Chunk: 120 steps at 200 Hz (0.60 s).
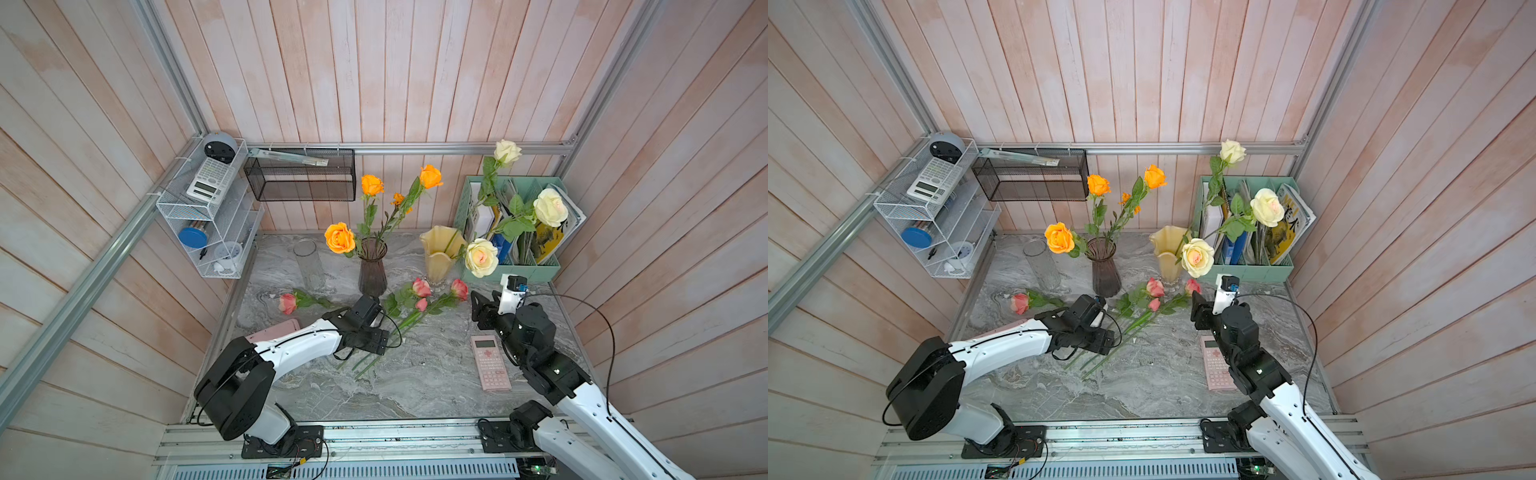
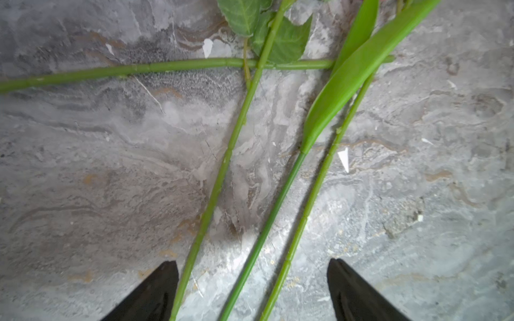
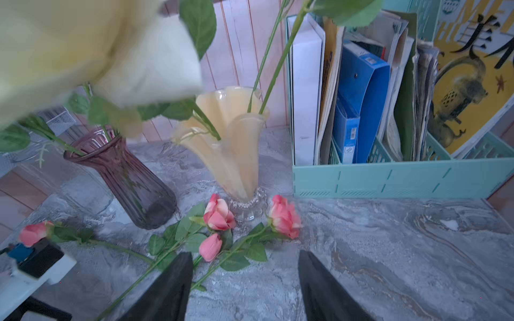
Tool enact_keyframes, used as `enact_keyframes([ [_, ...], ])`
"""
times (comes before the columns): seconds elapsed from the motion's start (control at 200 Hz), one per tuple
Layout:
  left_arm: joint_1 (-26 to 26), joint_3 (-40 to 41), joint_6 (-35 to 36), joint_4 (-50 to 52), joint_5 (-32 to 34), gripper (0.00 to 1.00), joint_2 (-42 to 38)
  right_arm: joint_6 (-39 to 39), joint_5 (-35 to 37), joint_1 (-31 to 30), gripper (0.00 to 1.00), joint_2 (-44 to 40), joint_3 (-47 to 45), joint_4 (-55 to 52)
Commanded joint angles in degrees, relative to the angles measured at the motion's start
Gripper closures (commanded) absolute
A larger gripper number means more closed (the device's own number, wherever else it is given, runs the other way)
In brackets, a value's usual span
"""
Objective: Arrange the flowers in different vases according to their colors
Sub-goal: Pick up the flower at the center of the board.
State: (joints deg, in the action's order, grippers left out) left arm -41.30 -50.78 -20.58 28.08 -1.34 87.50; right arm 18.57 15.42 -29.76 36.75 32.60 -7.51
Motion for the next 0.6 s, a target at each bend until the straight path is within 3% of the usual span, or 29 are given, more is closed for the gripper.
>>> enact_keyframes([
  [0.0, 0.69, -3.47, 1.78, 2.05, 1.98, 0.11, 1.95, 4.21, -4.13, -0.89, 0.35, -2.13, -0.81, -8.34],
  [0.34, 1.81, -10.57, 5.32, 5.23, 5.77, 0.18, 8.40, 10.12, -3.36, -8.65, 0.38, -5.01, -7.19, -10.65],
  [0.595, 1.84, -15.18, 8.44, 7.68, 7.95, 0.22, 14.41, 10.79, -4.38, -10.33, 0.39, -2.22, -7.40, -9.08],
])
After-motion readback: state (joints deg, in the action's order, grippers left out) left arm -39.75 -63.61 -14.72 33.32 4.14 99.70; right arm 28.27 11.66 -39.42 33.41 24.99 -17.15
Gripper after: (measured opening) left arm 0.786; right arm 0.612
